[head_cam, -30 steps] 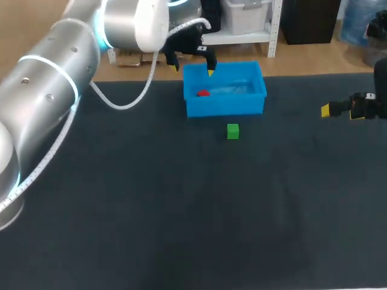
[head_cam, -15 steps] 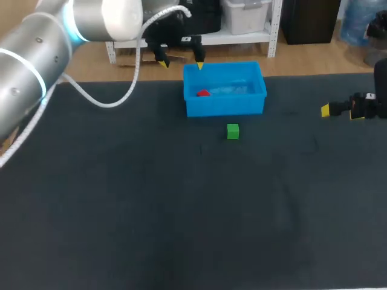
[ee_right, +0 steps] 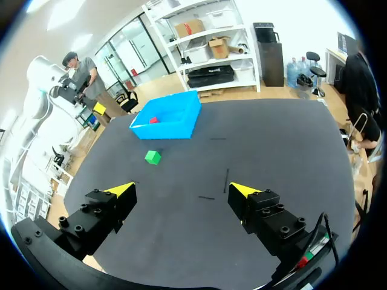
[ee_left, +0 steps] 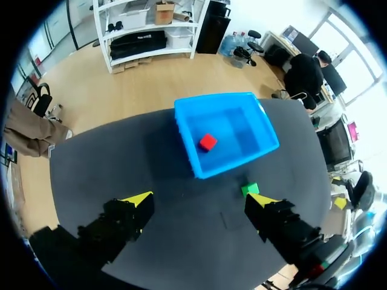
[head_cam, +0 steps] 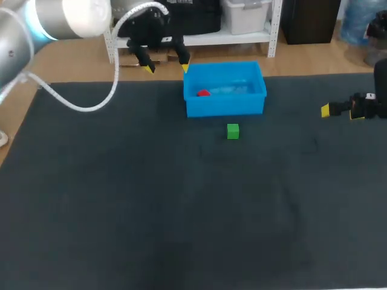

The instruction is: Use the left arm to pick the red cube and place it into the blue plastic box first, then use the right arm to grasp the green cube and put it into the same blue plastic box after the first action is fully finished.

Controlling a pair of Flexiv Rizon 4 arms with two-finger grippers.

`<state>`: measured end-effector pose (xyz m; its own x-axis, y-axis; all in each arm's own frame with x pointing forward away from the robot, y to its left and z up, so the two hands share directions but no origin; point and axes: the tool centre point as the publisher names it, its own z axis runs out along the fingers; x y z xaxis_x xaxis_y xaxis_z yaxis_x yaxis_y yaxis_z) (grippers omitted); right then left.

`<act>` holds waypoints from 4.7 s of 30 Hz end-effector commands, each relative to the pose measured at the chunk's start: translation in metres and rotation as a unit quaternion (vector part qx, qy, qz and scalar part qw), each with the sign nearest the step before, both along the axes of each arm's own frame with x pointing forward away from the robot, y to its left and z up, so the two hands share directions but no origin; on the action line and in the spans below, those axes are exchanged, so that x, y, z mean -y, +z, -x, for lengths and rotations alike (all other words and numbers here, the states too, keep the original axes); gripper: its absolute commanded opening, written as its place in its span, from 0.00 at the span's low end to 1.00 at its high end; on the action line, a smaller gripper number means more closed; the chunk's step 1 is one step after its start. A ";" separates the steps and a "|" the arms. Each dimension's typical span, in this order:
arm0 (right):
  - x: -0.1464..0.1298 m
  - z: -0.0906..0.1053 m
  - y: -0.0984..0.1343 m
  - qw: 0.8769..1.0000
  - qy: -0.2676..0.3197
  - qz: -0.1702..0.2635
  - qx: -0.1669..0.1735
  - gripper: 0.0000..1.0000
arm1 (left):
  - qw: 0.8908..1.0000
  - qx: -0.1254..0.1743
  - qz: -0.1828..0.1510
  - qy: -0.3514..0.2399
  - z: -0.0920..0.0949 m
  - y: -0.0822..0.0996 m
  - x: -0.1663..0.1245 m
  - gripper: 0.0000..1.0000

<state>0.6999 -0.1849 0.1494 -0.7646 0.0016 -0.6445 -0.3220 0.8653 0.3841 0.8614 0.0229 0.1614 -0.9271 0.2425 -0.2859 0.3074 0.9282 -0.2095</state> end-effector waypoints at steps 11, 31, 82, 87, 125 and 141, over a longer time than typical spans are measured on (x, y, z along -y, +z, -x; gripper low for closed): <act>0.000 0.000 0.000 1.000 0.000 0.001 0.000 1.00 | 0.984 0.158 0.085 0.018 0.042 0.007 -0.029 1.00; 0.000 0.000 0.000 1.000 0.000 0.001 0.000 1.00 | 0.981 0.158 0.115 -0.007 0.075 0.013 -0.075 1.00; 0.000 0.000 0.000 1.000 0.000 0.001 0.000 1.00 | 0.975 0.126 0.136 -0.118 0.095 0.001 -0.104 1.00; 0.000 0.000 0.000 1.000 0.000 0.001 0.000 1.00 | 0.975 0.127 0.138 -0.121 0.094 0.002 -0.101 1.00; 0.000 0.000 0.000 1.000 0.000 0.001 0.000 1.00 | 0.974 0.112 0.131 -0.144 0.102 -0.005 -0.086 1.00; -0.010 0.002 -0.008 1.000 0.007 0.030 -0.005 1.00 | 0.974 0.112 0.131 -0.144 0.102 -0.005 -0.086 1.00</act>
<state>0.6965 -0.1821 0.1413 -0.7711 -0.0440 -0.6352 -0.3459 0.8665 0.3600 0.7575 0.1087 0.1560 -0.7381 0.3722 -0.5627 0.6107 0.7231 -0.3227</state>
